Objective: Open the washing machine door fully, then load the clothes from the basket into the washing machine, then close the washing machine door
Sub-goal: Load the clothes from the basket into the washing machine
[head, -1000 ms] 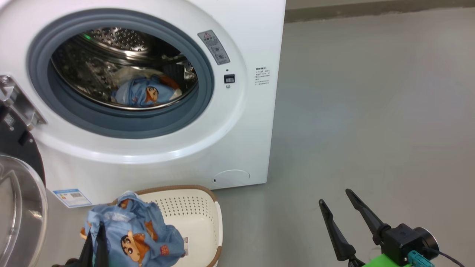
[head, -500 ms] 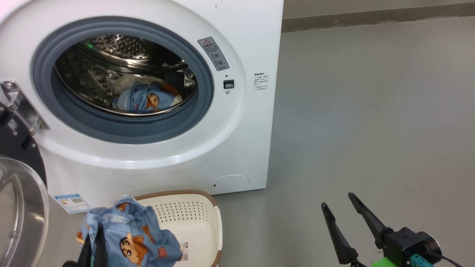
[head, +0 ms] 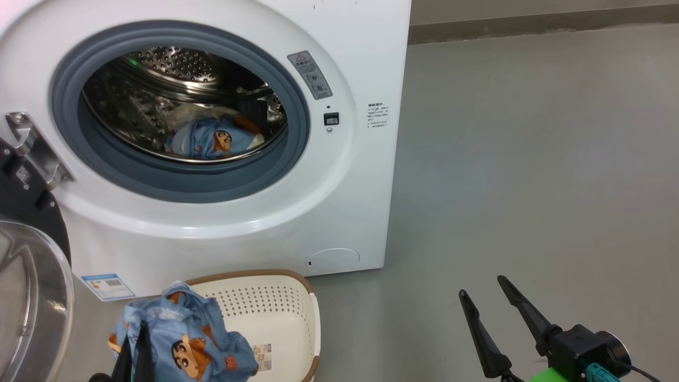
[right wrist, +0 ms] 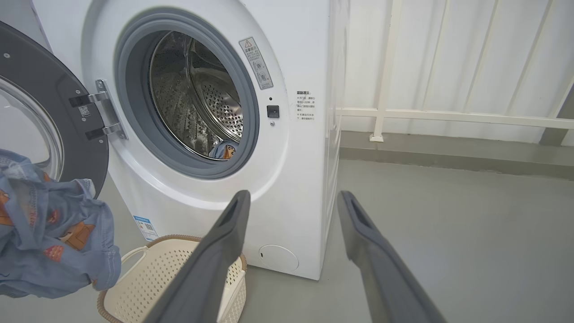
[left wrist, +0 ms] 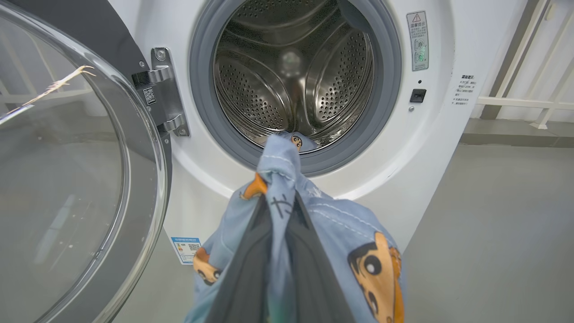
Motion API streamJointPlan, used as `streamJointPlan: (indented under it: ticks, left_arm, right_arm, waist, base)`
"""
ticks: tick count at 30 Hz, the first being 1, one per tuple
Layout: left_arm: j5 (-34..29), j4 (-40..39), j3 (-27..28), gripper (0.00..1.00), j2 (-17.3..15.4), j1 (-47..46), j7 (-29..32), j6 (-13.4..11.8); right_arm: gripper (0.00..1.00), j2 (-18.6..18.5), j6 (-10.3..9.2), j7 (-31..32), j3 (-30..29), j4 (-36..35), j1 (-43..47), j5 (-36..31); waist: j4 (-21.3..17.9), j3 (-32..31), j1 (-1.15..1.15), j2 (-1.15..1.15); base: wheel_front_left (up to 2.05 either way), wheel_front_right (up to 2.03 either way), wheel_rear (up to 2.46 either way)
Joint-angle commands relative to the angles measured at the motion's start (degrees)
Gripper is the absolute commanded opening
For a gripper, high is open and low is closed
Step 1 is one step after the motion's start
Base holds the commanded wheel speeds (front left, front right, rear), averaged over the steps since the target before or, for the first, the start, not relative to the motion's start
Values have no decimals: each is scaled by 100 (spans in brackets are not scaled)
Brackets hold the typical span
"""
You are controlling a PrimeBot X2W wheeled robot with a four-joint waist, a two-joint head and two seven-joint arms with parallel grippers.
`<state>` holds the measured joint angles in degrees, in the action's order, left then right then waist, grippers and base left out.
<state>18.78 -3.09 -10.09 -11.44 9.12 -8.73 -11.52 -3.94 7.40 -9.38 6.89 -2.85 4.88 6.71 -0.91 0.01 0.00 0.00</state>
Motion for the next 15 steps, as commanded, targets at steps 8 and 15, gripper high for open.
streamJointPlan:
  ticks: [8, 15]
  left_arm:
    - [182, 294, 144, 0, -52, -688, -55, 123]
    - [302, 1165, 71, 0, 17, -1460, -158, 365]
  right_arm:
    - [100, -28, 9, 12, 195, -250, -206, -26]
    - [100, -63, 9, -13, 286, -302, -449, -21]
  waist:
    - [46, 263, 0, 0]
    - [-32, 729, 0, 0]
  base:
    - [0, 0, 0]
    - [0, 0, 0]
